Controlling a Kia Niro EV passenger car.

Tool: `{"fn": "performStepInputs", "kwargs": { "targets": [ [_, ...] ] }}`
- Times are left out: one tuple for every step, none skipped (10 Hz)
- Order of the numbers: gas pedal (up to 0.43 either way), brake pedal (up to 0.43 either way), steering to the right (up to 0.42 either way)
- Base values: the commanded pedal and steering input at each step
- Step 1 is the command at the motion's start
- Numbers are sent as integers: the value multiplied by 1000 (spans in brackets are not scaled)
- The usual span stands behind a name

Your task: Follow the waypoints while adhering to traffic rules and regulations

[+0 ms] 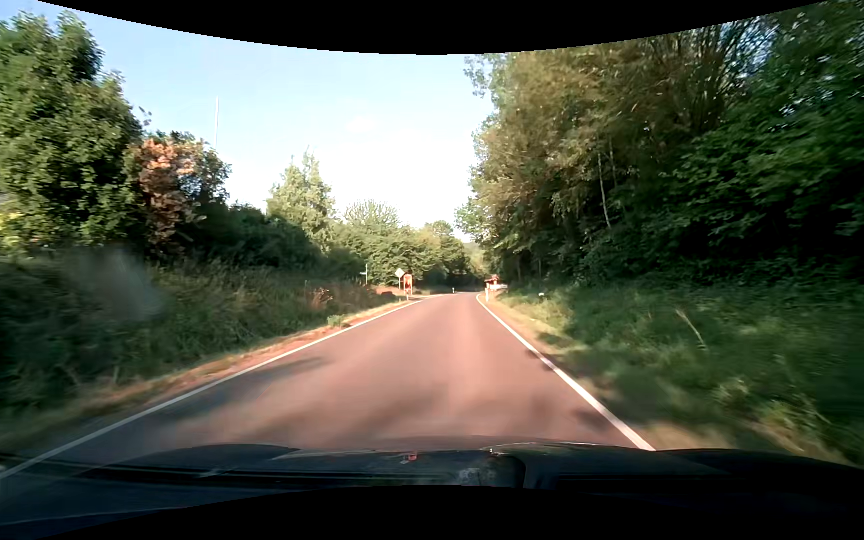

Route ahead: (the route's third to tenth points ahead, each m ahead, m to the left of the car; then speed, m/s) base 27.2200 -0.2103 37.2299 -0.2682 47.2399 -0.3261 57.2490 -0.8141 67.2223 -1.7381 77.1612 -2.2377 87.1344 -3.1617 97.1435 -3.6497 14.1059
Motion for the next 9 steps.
{"fn": "performStepInputs", "kwargs": {
  "targets": [
    [197, 0, -1],
    [197, 0, -1],
    [197, 0, -1],
    [197, 0, 0],
    [197, 0, 0],
    [197, 0, -1],
    [197, 0, -1],
    [197, 0, -1],
    [197, 0, 0]
  ]
}}
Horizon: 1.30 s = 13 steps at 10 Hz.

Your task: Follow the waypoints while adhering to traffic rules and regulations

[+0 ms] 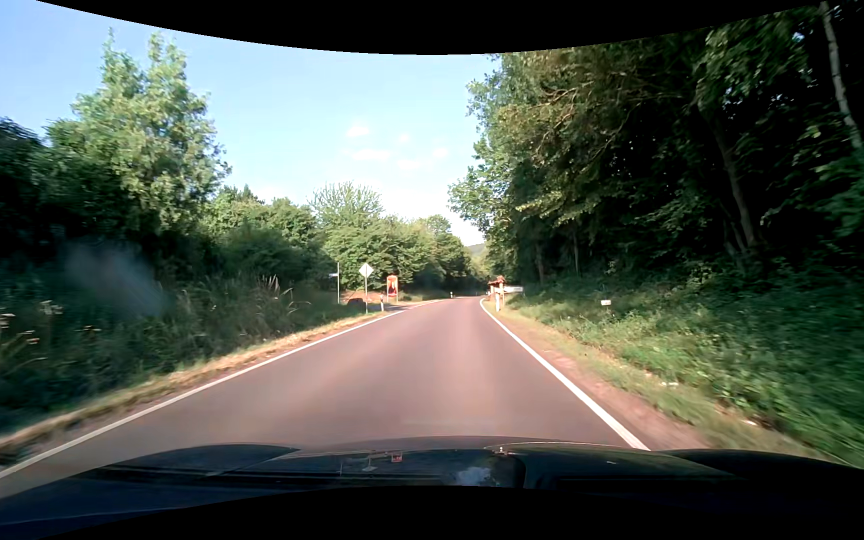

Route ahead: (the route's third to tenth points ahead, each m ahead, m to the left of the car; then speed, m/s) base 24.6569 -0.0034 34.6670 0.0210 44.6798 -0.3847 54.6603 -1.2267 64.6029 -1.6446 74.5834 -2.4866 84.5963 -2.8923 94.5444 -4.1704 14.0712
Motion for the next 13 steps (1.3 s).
{"fn": "performStepInputs", "kwargs": {
  "targets": [
    [197, 0, -1],
    [197, 0, -1],
    [197, 0, 0],
    [197, 0, -1],
    [197, 0, -1],
    [197, 0, -1],
    [197, 0, -1],
    [197, 0, -1],
    [197, 0, -1],
    [197, 0, -1],
    [197, 0, -1],
    [197, 0, -1],
    [197, 0, -1]
  ]
}}
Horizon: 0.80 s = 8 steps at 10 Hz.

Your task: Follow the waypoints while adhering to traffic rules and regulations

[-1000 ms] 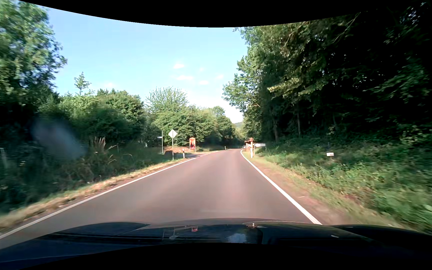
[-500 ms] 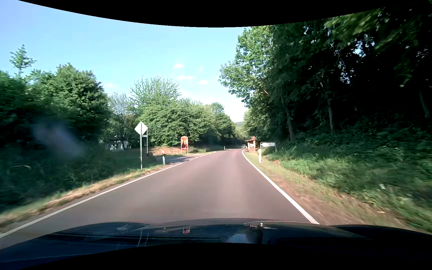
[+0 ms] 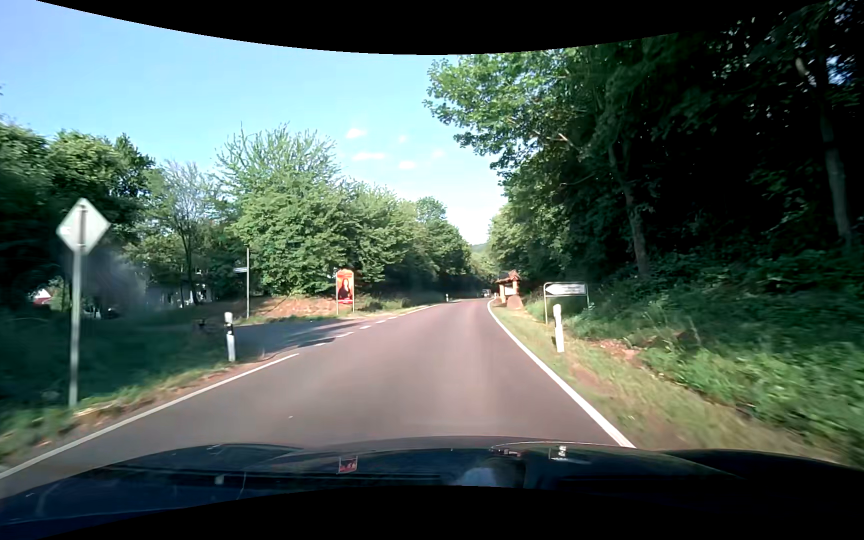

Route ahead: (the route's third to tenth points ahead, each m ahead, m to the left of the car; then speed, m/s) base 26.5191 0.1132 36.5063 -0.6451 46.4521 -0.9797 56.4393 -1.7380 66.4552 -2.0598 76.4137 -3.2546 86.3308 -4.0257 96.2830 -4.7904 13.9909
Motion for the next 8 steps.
{"fn": "performStepInputs", "kwargs": {
  "targets": [
    [197, 0, -1],
    [197, 0, -1],
    [197, 0, 0],
    [197, 0, 0],
    [197, 0, 0],
    [197, 0, 0],
    [197, 0, 3],
    [197, 0, 3]
  ]
}}
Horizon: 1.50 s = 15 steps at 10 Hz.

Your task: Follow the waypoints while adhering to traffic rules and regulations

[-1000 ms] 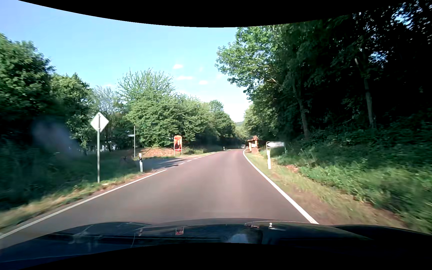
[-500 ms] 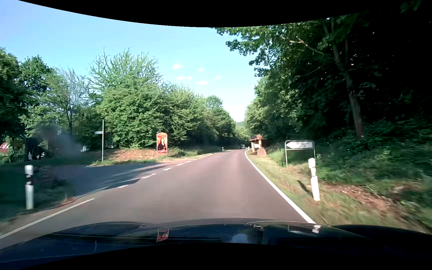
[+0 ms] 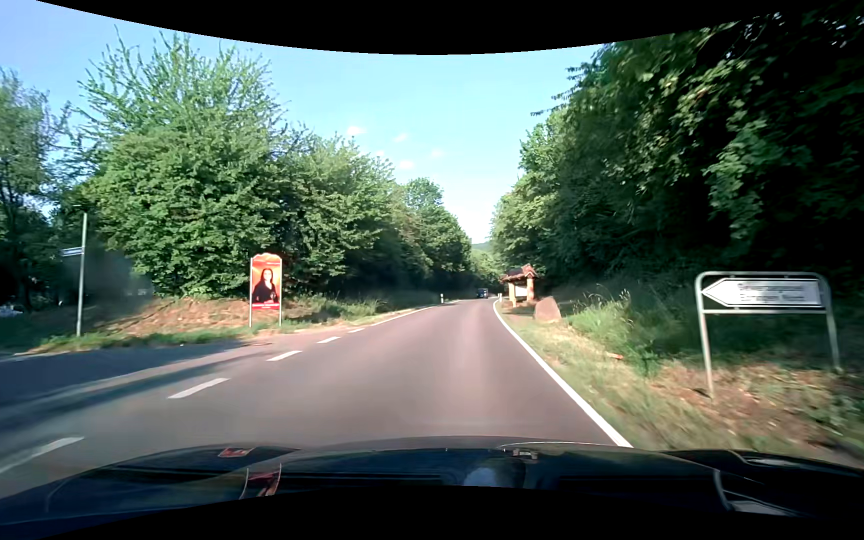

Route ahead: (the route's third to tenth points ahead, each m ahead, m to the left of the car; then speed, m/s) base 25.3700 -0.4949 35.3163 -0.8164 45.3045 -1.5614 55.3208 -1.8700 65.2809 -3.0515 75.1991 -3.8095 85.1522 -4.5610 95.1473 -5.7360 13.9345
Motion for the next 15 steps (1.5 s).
{"fn": "performStepInputs", "kwargs": {
  "targets": [
    [197, 0, 3],
    [197, 0, 4],
    [197, 0, 7],
    [197, 0, 8],
    [197, 0, 8],
    [197, 0, 8],
    [197, 0, 9],
    [197, 0, 9],
    [197, 0, 9],
    [197, 0, 10],
    [197, 0, 9],
    [197, 0, 9],
    [197, 0, 8],
    [197, 0, 8],
    [197, 0, 8]
  ]
}}
